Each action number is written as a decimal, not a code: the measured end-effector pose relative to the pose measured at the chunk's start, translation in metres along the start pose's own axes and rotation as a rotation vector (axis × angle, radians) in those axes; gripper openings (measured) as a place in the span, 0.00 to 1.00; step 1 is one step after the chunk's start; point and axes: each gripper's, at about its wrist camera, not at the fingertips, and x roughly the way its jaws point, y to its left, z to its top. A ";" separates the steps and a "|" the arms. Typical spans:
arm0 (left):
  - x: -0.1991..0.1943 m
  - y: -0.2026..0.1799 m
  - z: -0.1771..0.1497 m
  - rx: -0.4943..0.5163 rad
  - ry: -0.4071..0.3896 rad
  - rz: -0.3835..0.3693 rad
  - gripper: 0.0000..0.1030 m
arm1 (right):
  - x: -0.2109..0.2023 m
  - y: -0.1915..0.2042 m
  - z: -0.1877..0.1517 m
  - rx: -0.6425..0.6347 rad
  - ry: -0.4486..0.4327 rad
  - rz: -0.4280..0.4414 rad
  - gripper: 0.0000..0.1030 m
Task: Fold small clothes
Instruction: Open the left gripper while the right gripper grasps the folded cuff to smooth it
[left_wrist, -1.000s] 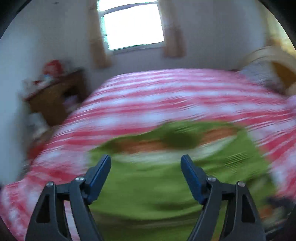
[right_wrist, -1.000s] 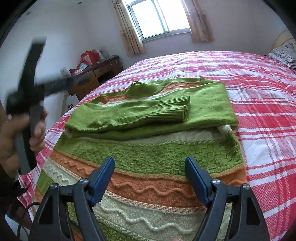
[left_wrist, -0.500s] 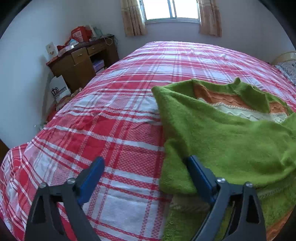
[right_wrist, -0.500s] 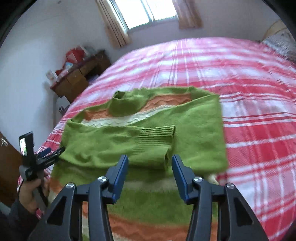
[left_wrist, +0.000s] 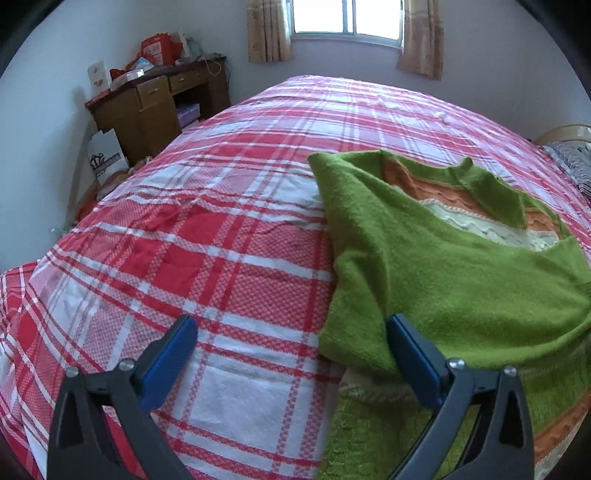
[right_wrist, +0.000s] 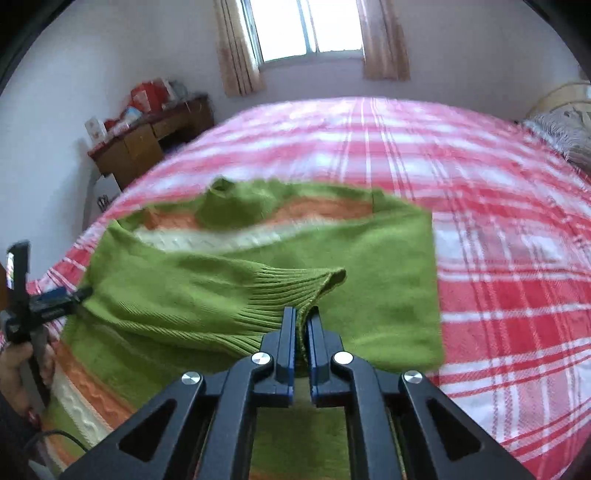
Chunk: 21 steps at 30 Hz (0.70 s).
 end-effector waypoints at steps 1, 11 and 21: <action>-0.002 0.000 0.001 0.001 0.000 -0.004 1.00 | 0.007 -0.004 -0.002 0.002 0.016 -0.025 0.05; -0.024 0.002 0.030 -0.020 -0.082 0.020 1.00 | 0.001 -0.024 -0.004 0.072 0.008 0.037 0.03; -0.001 -0.005 0.011 0.002 -0.005 0.040 1.00 | 0.020 0.006 0.006 -0.005 0.052 0.059 0.12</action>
